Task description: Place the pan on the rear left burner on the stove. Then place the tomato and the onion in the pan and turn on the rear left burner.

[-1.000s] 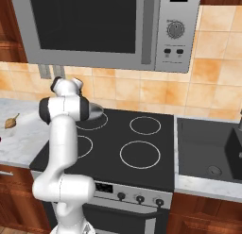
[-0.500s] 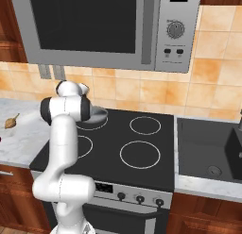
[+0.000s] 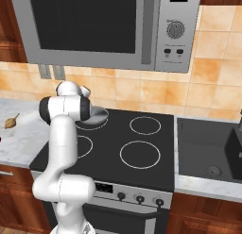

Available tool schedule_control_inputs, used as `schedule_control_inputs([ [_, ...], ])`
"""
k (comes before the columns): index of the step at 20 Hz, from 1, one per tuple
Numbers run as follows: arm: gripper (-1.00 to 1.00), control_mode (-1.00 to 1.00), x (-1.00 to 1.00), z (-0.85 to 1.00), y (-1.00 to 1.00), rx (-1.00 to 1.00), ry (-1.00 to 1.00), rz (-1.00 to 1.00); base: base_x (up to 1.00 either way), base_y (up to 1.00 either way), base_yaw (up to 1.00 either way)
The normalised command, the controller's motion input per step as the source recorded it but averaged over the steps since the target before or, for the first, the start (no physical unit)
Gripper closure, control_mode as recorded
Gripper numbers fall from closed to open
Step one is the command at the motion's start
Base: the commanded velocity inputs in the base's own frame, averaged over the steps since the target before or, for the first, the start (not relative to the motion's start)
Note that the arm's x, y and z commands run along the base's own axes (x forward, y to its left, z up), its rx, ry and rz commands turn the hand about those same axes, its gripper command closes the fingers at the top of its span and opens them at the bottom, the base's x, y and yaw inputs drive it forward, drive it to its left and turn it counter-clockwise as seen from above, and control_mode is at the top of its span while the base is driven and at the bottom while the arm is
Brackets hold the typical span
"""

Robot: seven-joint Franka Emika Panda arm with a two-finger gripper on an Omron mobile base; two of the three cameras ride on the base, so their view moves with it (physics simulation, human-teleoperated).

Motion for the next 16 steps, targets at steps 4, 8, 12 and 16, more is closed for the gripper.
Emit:
schedule_control_inputs([
  [4, -1.0, -1.0, -0.04, -0.23, 0.0, 0.0, 0.06, -0.13, 0.0, 0.0, 0.0],
  [8, -1.0, -1.0, 0.0, -0.03, 0.0, 0.0, 0.07, -0.11, 0.0, 0.0, 0.0],
  [12, -1.0, -1.0, -0.08, 0.04, 0.0, -0.04, 0.0, -0.06, 0.0, 0.0, 0.0],
  [16, -1.0, -1.0, -0.12, 0.12, 0.04, -0.07, 0.0, -0.04, 0.0, 0.0, 0.0],
])
